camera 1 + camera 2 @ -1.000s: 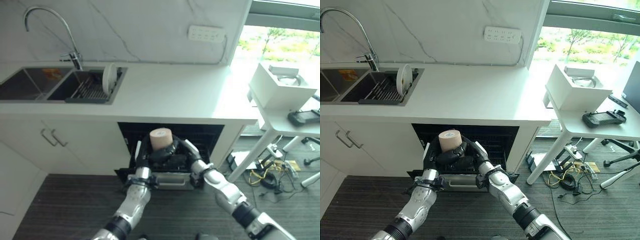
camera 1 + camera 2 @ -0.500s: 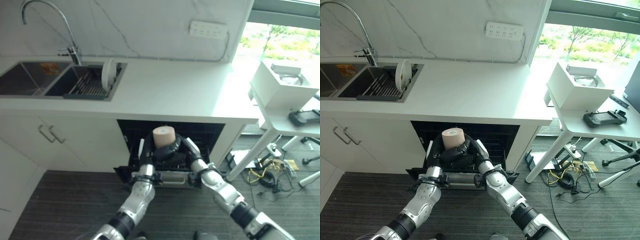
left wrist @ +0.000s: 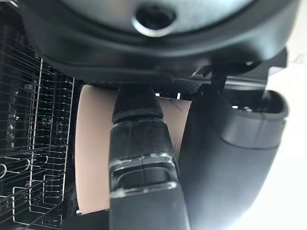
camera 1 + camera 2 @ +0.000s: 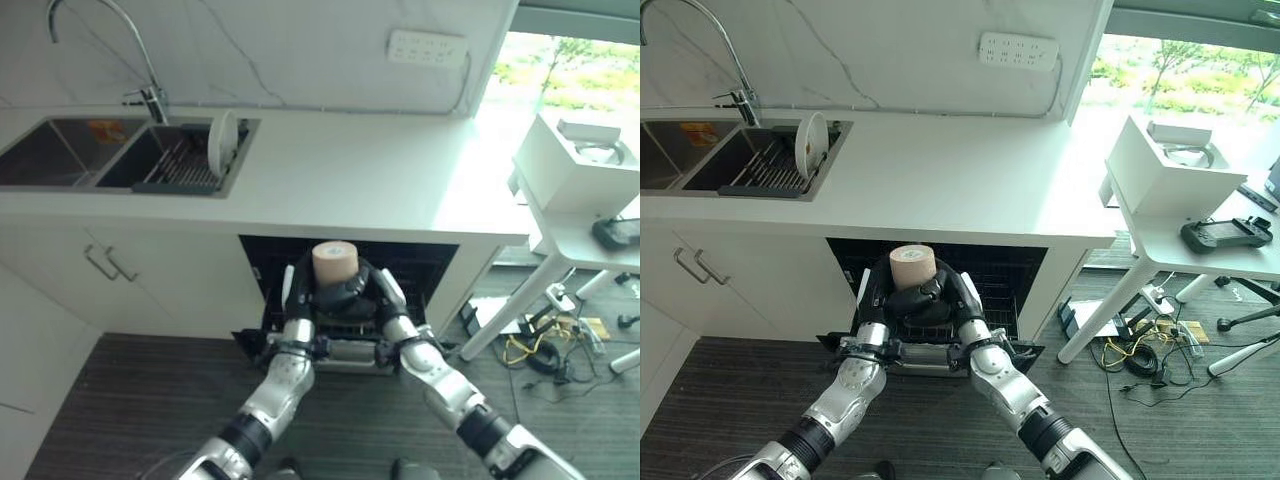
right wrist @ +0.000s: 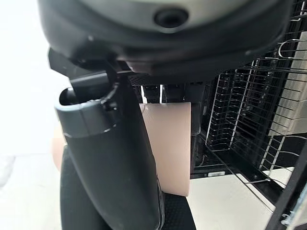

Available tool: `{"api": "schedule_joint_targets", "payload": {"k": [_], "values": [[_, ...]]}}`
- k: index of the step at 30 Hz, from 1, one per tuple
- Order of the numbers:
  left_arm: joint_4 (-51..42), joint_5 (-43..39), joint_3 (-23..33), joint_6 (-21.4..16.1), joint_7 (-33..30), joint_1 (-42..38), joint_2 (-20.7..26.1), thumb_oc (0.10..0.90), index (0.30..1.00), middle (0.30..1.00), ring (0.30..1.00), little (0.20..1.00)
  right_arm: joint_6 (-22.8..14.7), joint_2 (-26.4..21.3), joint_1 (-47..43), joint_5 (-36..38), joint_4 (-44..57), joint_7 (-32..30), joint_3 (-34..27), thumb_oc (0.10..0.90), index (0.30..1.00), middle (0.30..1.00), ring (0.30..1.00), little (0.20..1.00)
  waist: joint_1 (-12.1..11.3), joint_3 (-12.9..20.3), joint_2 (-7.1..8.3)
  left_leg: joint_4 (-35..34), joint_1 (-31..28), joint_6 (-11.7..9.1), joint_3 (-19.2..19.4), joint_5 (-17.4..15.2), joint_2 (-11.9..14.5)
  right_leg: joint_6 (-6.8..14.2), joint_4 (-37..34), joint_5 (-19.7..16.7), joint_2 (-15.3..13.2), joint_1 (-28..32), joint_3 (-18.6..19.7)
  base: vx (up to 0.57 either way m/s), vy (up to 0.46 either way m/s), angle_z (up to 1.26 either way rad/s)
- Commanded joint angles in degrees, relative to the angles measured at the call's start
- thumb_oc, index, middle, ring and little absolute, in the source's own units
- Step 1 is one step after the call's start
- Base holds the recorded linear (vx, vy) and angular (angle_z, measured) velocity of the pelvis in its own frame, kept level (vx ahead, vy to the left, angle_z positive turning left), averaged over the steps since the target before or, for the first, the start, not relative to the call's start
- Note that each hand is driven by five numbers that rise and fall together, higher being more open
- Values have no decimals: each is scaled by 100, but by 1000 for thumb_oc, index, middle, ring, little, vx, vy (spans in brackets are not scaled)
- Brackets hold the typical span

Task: Place the dishes in the dishwasher.

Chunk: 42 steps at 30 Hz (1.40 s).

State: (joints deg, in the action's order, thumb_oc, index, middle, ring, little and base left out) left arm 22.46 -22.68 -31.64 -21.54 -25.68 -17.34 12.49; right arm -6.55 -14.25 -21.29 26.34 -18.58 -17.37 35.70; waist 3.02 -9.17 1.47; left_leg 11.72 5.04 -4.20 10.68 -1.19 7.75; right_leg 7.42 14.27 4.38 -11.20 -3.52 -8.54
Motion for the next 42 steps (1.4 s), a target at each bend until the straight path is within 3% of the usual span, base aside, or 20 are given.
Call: {"api": "schedule_joint_targets", "payload": {"k": [1, 5, 7, 9, 11, 16, 20, 24, 27, 28, 33, 37, 42], "values": [[-924, 1030, -944, -759, 77, -744, -482, 800, 900, 900, 900, 900, -911, 544, -1082, 609, 480, -470, -618, 400, 300, 300, 300, 300, -57, 145, -3, 547, -233, 220, -65, -1140, -147, 55, 292, 428, 86, -10, -297, 0, 0, 0], [-912, 947, -952, -692, 318, -707, -447, 800, 900, 900, 900, 900, -1104, 528, -1011, 971, 643, -569, -811, 400, 300, 300, 300, 300, -24, 160, -23, 547, -241, 233, -49, -1144, -144, 56, 292, 423, 84, -2, -286, 0, 0, 0], [-912, 899, -943, -434, 570, -634, -400, 800, 900, 900, 900, 900, -1222, 480, -959, 1132, 739, -563, -978, 400, 300, 300, 300, 300, -6, 167, -33, 547, -239, 242, -39, -1146, -145, 64, 292, 419, 82, -6, -268, 0, 0, 0], [-806, 355, -904, -130, 1294, -233, -236, 800, 900, 900, 900, 900, -1479, 215, -769, 1053, 1153, -679, -1381, 400, 300, 300, 300, 300, 25, 155, -52, 547, -223, 258, -28, -1154, -151, 73, 292, 409, 73, -32, -245, 0, 0, 0], [-845, 64, -820, 45, 1459, -8, -127, 800, 900, 900, 900, 900, -1527, 73, -669, 955, 1363, -758, -1555, 400, 300, 300, 300, 300, 30, 154, -64, 547, -216, 261, -19, -1153, -155, 83, 292, 405, 70, -46, -233, -23, 24, 5], [-1188, -754, -106, 114, 2223, 973, 457, 800, 900, 900, 900, 900, -1482, -566, -81, 911, 2312, -875, -2299, 400, 300, 300, 300, 300, 30, 115, -161, 547, -198, 277, 35, -1132, -163, 96, 292, 385, 59, -78, -220, -23, 56, 1], [-1629, -1175, 388, 162, 2898, 1460, 728, 800, 900, 900, 900, 900, -1422, -732, 341, 980, 2563, -752, -2619, 400, 300, 300, 300, 300, -16, 117, -234, 547, -180, 291, 57, -1112, -180, 104, 292, 380, 36, -84, -245, -13, 65, -2], [-1930, -2137, 642, 783, 4032, 1587, 813, 800, 900, 900, 900, 900, -1443, -718, 466, 928, 2377, -722, -2702, 400, 300, 300, 300, 300, -82, 151, -290, 547, -131, 294, 44, -1088, -201, 121, 292, 375, 2, -97, -307, -16, 41, 2], [-1918, -2856, 759, 1787, 4970, 1554, 801, 800, 900, 900, 900, 900, -1436, -719, 482, 850, 2227, -663, -2682, 400, 300, 300, 300, 300, -87, 207, -335, 547, -102, 276, 53, -1066, -202, 150, 292, 367, -36, -114, -366, -4, 34, 1], [-1901, -2815, 805, 1986, 5119, 1539, 826, 800, 900, 900, 900, 900, -1419, -735, 490, 855, 2216, -634, -2664, 400, 300, 300, 300, 300, -79, 223, -350, 547, -100, 272, 64, -1060, -199, 157, 292, 365, -42, -119, -373, 8, 33, 1], [-1844, -2412, 1167, 2124, 5313, 1429, 1084, 800, 900, 900, 900, 900, -1305, -797, 527, 918, 2199, -495, -2567, 400, 300, 300, 300, 300, -76, 259, -442, 547, -71, 254, 90, -1018, -189, 166, 292, 372, -53, -134, -389, 21, 42, -1], [-1735, -1930, 1521, 2479, 5977, 1286, 1492, 800, 900, 900, 900, 900, -1259, -819, 576, 966, 2092, -319, -2588, 400, 300, 300, 300, 300, -105, 282, -494, 547, -40, 239, 102, -994, -177, 192, 292, 379, -74, -136, -431, 29, 24, 0], [-1515, -1439, 1648, 2506, 6159, 1086, 2070, 800, 900, 900, 900, 900, -1189, -947, 576, 1209, 2042, -222, -2604, 400, 300, 300, 300, 300, -96, 302, -527, 547, -30, 235, 101, -986, -193, 221, 292, 394, -80, -129, -436, 19, 8, 0]]}}
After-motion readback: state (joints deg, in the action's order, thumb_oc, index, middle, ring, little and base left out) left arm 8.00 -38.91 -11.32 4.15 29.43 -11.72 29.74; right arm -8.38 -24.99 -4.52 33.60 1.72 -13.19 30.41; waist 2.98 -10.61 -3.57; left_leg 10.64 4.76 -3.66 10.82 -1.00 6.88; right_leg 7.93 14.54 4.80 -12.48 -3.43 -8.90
